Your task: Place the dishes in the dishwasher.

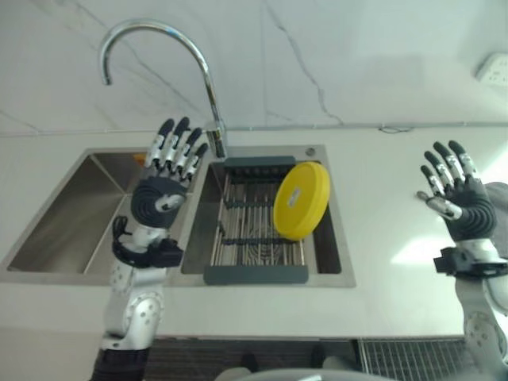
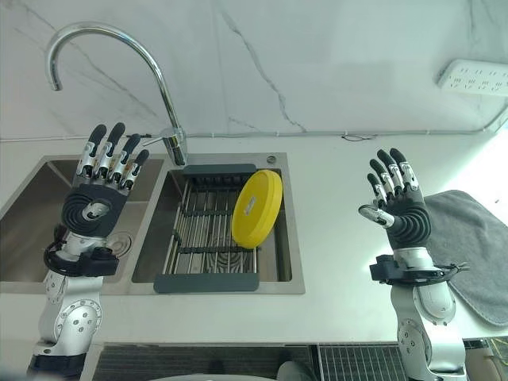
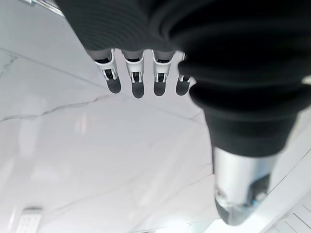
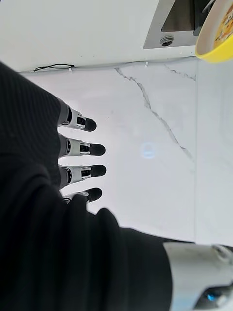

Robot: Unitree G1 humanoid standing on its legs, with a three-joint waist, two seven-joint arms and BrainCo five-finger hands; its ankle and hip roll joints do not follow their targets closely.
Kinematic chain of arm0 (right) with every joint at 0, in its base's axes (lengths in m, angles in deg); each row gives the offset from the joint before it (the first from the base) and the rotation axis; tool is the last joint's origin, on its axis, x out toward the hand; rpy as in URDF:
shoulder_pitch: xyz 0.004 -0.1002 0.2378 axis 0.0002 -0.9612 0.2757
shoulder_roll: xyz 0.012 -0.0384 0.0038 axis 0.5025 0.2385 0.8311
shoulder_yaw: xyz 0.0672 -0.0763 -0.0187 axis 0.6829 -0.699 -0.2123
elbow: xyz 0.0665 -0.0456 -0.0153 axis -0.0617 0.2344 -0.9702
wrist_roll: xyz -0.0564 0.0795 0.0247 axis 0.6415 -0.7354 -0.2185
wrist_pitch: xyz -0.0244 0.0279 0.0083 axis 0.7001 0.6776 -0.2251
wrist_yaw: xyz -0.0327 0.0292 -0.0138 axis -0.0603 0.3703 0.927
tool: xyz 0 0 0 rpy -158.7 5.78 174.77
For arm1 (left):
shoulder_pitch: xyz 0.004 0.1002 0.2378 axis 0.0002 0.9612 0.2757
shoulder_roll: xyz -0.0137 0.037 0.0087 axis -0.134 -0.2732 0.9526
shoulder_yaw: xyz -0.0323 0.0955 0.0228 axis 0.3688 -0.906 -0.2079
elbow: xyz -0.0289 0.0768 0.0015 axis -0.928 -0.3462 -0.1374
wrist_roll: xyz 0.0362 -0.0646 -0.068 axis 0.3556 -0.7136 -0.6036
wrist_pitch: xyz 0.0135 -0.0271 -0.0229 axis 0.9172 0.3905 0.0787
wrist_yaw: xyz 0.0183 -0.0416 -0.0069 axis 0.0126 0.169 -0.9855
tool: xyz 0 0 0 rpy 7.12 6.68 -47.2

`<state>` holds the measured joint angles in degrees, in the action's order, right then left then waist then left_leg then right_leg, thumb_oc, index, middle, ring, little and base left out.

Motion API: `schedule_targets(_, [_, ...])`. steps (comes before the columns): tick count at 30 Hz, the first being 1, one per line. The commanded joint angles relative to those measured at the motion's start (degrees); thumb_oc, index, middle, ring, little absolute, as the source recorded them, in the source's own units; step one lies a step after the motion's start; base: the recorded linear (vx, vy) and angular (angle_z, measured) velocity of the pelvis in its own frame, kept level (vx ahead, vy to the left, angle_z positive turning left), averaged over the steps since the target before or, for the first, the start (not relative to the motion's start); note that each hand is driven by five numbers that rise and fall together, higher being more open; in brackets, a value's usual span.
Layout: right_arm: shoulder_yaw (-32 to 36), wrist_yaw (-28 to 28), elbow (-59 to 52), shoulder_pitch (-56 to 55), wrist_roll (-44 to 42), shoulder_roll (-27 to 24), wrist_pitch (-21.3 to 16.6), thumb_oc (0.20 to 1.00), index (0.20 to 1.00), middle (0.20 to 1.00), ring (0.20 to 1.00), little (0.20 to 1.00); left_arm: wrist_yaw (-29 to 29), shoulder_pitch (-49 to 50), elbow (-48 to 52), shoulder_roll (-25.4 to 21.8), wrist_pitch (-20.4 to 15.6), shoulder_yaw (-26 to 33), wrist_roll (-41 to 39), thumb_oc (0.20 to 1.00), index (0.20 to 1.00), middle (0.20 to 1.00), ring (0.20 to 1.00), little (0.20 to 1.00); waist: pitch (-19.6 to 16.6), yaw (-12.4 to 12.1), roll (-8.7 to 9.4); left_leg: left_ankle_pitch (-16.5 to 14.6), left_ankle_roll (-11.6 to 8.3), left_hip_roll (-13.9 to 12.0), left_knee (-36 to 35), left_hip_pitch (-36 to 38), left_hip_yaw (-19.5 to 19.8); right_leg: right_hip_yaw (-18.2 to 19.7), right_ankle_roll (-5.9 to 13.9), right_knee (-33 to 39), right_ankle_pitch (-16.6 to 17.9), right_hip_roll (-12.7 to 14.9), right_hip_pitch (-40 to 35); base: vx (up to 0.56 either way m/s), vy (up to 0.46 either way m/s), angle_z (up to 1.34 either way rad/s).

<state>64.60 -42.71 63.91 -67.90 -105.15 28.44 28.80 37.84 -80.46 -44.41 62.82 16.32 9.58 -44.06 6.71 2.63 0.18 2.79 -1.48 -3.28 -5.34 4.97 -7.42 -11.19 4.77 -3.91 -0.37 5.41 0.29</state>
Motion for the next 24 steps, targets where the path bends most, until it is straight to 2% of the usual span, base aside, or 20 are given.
schedule_targets(1, [-1.07,0.12,0.35,4.02,0.56,-0.37,-0.54,1.0,1.0,1.0,1.0,1.0,-0.48,-0.92,3.11,-3.43,-2.88,1.34,1.71,1.0,1.0,1.0,1.0,1.0,-0.84,-0.85,2.49,-9.03,0.16,-1.89,0.34,2.31,-1.59,-0.6,3.76,7.7,-0.2,3.69,-5.6,0.02,0.001,-0.05])
schedule_targets(12, [-5.32,-0.36,2.69,6.71,-4.51,-0.47,6.13,1.0,1.0,1.0,1.0,1.0,-2.24,-1.79,2.47,-3.54,-3.81,-0.75,2.63,1.0,1.0,1.0,1.0,1.0,-1.64,-2.27,3.07,-9.13,0.03,-1.81,0.34,2.61,-0.95,-1.86,3.49,8.62,-0.58,3.47,-7.26,0.02,0.006,0.02])
schedule_targets(15, [-6.56,2.56,5.19,8.63,-3.94,-0.5,7.82,1.0,1.0,1.0,1.0,1.0,-2.73,-2.7,1.8,-3.59,-4.19,-1.68,2.92,1.0,1.0,1.0,1.0,1.0,-1.81,-2.81,3.17,-9.14,-0.03,-1.88,0.34,2.66,-0.82,-2.27,3.45,8.86,-0.56,3.51,-7.59,0.0,0.0,0.0])
schedule_targets(20, [-7.36,4.22,7.75,10.01,-6.23,0.23,9.92,1.0,1.0,1.0,1.0,1.0,-3.7,-3.21,1.62,-3.66,-4.01,-2.25,3.44,1.0,1.0,1.0,1.0,1.0,-1.99,-3.28,3.21,-9.18,-0.1,-1.99,0.34,2.87,-0.83,-2.72,3.39,8.91,-0.68,3.58,-7.97,0.0,0.0,0.0])
schedule_targets(24, [-8.28,5.87,10.13,11.26,-6.09,0.36,13.11,1.0,1.0,1.0,1.0,1.0,-4.65,-4.05,1.31,-3.7,-4.24,-2.82,3.76,1.0,1.0,1.0,1.0,1.0,-2.11,-3.56,3.22,-9.12,-0.14,-2.05,0.34,3.1,-0.81,-3.01,3.3,8.91,-0.71,3.55,-8.29,0.0,0.0,0.0])
